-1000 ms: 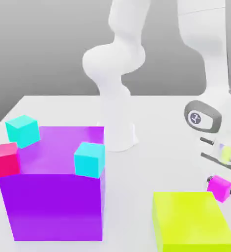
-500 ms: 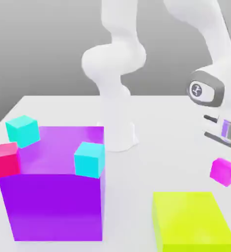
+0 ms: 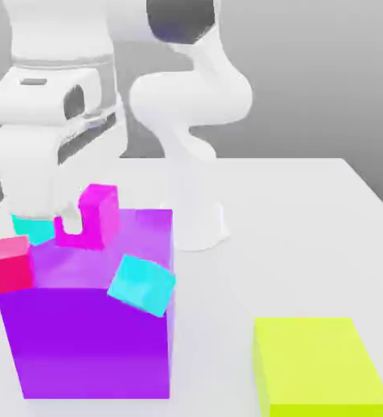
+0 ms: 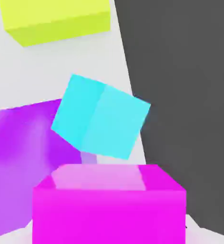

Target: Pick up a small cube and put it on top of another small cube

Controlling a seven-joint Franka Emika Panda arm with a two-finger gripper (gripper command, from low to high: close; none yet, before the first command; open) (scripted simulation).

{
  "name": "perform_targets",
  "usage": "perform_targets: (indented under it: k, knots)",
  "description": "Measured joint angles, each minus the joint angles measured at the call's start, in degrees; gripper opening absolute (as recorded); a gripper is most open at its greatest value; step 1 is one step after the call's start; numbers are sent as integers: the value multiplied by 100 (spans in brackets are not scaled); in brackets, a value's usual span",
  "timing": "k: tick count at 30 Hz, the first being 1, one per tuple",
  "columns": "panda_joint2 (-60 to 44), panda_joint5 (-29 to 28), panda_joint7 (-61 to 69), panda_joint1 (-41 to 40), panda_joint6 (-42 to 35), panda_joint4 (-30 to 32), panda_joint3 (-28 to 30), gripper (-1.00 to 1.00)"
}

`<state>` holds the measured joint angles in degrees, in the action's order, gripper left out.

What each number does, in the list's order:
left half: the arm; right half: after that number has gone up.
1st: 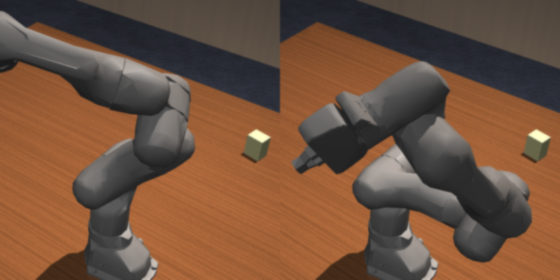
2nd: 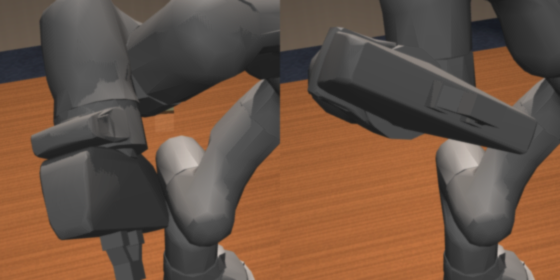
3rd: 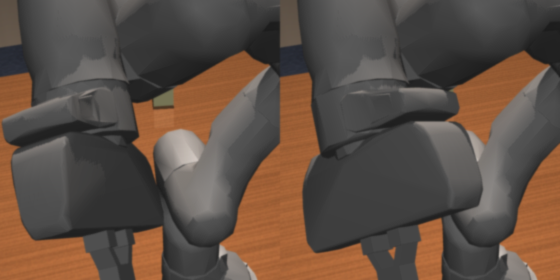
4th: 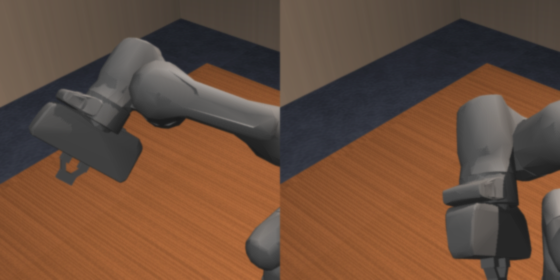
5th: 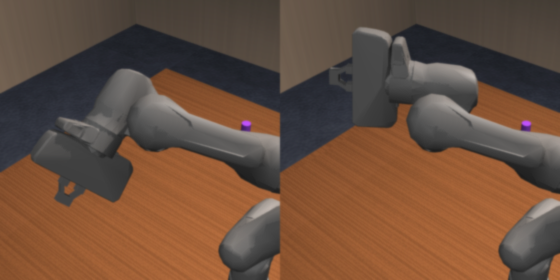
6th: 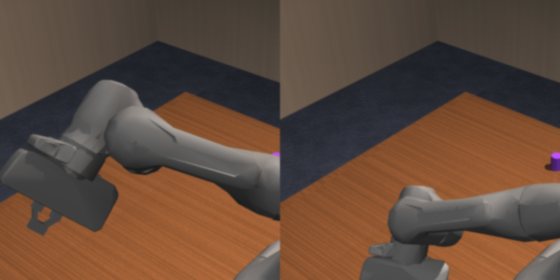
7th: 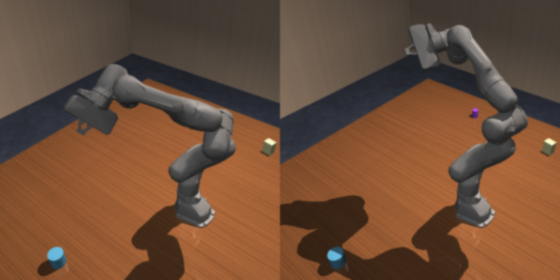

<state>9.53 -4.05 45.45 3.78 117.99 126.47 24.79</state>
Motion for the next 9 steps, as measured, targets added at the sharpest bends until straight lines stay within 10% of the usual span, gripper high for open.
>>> perform_targets:
  k: [3,4,9]
  knots:
    - [-255,46,126,-196,399,192,248,-100]
    - [-348,76,159,-222,602,310,279,100]
    - [-348,76,159,-223,602,310,279,100]
